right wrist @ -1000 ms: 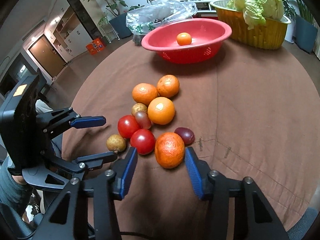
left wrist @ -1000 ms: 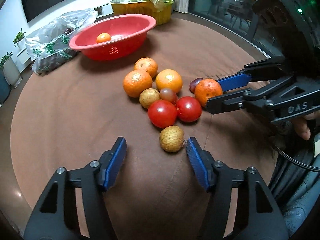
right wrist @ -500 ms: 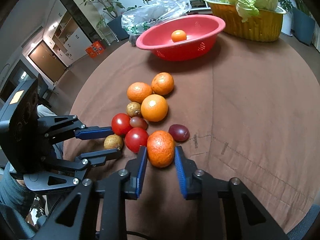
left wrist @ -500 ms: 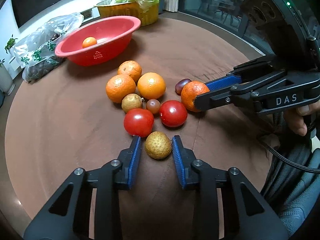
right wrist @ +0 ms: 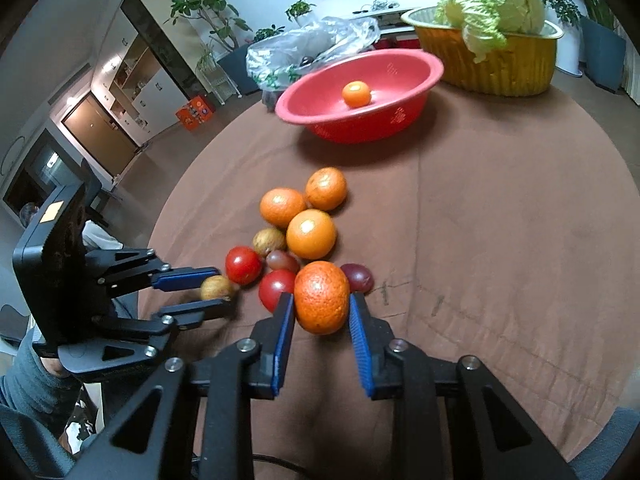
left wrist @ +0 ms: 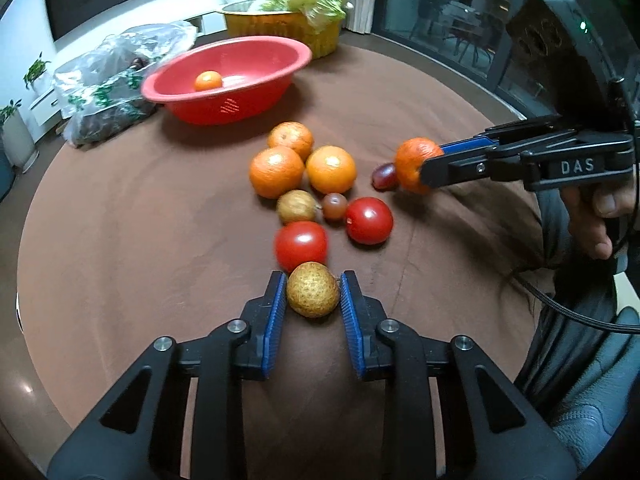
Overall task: Organize fruits
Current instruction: 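Carry both fruits over the red basin and release them inside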
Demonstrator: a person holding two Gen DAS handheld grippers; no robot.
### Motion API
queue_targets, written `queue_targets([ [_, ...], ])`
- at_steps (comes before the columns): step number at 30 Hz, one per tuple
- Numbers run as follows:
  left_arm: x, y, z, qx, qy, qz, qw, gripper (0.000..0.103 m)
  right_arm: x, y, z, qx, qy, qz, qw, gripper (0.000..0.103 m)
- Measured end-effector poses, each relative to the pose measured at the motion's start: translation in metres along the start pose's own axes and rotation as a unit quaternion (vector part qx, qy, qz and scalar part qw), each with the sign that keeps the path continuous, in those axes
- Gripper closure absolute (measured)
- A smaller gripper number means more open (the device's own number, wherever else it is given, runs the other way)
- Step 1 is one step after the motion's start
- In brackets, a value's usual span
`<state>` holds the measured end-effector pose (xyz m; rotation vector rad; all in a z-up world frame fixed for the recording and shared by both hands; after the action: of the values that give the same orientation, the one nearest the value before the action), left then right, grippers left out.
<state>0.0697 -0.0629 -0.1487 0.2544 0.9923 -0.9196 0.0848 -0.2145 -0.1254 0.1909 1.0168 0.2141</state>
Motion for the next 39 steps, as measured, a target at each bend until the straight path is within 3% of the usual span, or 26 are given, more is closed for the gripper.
queue_targets([
  [6,-0.025,0.023,0.016,-0.019,-0.035,0.007,0.9992,0.077,-0.01,-0.019,0.024,0.007,-0.018,-0.017,1.0,0.073],
  [11,-0.038,0.043,0.035,-0.036,-0.058,0.032,0.9971,0.077,-0.017,-0.034,0.073,-0.004,-0.054,-0.033,0.998,0.073],
  [19,-0.039,0.053,0.088,-0.032,-0.082,0.049,0.9949,0.077,0.024,-0.023,0.149,-0.05,-0.055,-0.061,0.995,0.073],
  [28,-0.004,0.088,0.153,-0.031,-0.072,0.064,0.9948,0.077,0.087,-0.026,0.18,-0.082,-0.015,-0.1,0.992,0.073],
  [39,0.042,0.105,0.176,-0.011,-0.037,0.062,0.9974,0.077,0.114,-0.038,0.2,-0.067,0.003,-0.095,0.993,0.073],
])
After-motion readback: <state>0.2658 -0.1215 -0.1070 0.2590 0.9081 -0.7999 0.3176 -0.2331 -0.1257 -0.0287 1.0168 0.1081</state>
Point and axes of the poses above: each gripper's, at about its wrist camera, not at the fingertips, and x roughly the way its jaws point, y to its left, z to its top, the point moved 8 cm from there along x, roughly the way its jaws point, and after that the axes turned 11 degrees about -z, right-handed, at the moved point
